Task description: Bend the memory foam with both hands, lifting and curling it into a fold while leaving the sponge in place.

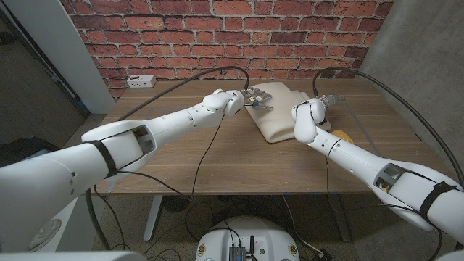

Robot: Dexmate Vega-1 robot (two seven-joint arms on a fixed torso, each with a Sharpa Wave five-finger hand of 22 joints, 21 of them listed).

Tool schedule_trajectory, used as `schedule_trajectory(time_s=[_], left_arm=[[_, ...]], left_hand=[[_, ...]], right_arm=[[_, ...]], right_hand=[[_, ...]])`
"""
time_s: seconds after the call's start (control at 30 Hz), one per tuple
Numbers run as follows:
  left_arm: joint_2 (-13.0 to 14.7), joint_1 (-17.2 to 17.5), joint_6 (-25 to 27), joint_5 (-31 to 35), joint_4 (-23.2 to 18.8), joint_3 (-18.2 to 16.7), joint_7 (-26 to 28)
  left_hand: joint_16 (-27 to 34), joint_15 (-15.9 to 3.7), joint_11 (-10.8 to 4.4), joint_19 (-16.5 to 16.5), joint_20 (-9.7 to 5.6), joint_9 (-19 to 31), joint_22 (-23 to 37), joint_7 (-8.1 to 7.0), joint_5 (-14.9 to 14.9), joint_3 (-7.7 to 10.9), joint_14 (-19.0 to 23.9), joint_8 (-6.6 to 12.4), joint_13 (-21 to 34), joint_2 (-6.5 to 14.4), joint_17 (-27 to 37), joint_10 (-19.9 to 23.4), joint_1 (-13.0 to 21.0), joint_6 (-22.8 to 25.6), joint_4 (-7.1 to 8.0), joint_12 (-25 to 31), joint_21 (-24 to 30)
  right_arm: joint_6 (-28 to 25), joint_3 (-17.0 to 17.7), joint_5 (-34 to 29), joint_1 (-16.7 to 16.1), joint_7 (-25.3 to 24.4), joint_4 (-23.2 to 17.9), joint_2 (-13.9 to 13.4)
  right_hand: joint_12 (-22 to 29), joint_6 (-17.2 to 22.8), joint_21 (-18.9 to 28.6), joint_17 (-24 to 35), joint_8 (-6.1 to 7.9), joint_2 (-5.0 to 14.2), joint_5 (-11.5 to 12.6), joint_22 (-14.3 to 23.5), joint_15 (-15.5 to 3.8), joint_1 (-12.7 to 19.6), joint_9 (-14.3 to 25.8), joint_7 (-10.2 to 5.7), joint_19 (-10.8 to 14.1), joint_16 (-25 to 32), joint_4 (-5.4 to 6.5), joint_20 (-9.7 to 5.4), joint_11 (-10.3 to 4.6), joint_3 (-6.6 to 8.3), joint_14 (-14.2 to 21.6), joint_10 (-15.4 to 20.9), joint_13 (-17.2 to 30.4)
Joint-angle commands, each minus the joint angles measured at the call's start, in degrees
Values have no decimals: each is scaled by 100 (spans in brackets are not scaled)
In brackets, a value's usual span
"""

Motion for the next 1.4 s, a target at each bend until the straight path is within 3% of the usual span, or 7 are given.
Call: schedule_trajectory(time_s=[0.03,0.23,0.53,0.67,0.9,1.13,1.4], left_arm=[[412,964,988,205,-1037,-895,2065],[523,1247,868,-87,-1205,-1271,2481],[634,1541,773,-272,-1388,-1610,2984],[612,1697,575,-461,-1362,-1810,3423],[479,1944,106,-896,-1193,-2157,4257],[366,2163,-628,-1699,-1065,-2580,4653],[351,2354,-1053,-2236,-1091,-2885,4769]], left_hand=[[-1,-79,-31,261,14,-2,-10,-2,-39,34,327,5,-1,35,0,158,88,234,-93,86,120],[-21,-75,-121,646,-17,-7,-20,-148,-57,88,607,-20,-14,55,-7,484,166,520,-163,105,203],[-57,-144,-154,793,-133,-15,-26,-202,-71,129,729,-50,-32,69,-12,588,223,679,-216,62,214],[-64,-145,-152,956,-136,-18,-31,-173,-89,192,979,-28,-45,107,-16,921,292,1046,-275,80,216],[-86,-280,-145,1462,-253,-23,-36,-30,-110,330,1520,-32,-59,146,-27,1560,429,1773,-418,70,277],[-120,-320,-122,1715,-341,-22,-32,143,-106,534,1840,-56,-62,339,-32,1914,557,2208,-477,25,292],[-148,-309,-88,1742,-361,-20,-27,193,-99,648,1882,-104,-63,457,-30,1962,602,2237,-459,-15,281]], right_arm=[[-168,234,-83,-247,-455,-309,34],[-411,433,45,-389,-930,-396,161],[-759,698,658,-622,-2160,-599,278],[-907,913,1348,-831,-3232,-849,309],[-877,1367,2849,-1268,-5552,-1338,359],[110,2584,5166,-1999,-7807,-2132,634],[1629,3460,7296,-2537,-8932,-2550,607]], right_hand=[[63,136,72,-12,69,98,28,7,-68,29,12,14,171,58,-36,0,-48,52,117,-137,7],[107,499,145,24,126,356,-20,4,-173,-232,12,-19,542,117,156,17,-101,25,290,158,-2],[202,1083,165,58,195,920,-93,-1,-445,-612,6,-122,918,245,571,-288,-252,133,706,748,-11],[296,1532,246,23,218,1015,-106,-4,-616,-594,-7,-121,1417,362,752,-418,-291,427,1237,1355,-18],[402,2298,337,-43,266,1013,-152,-10,-755,-421,-25,-20,2187,518,833,-483,-193,922,2171,2292,-26],[430,2675,332,-51,288,1075,-180,-11,-736,-307,-30,82,2424,556,882,-472,-123,1262,2519,2693,-30],[346,2741,231,-19,226,1087,-235,-7,-575,-305,-33,171,2312,506,984,-542,7,1460,2501,2698,-32]])
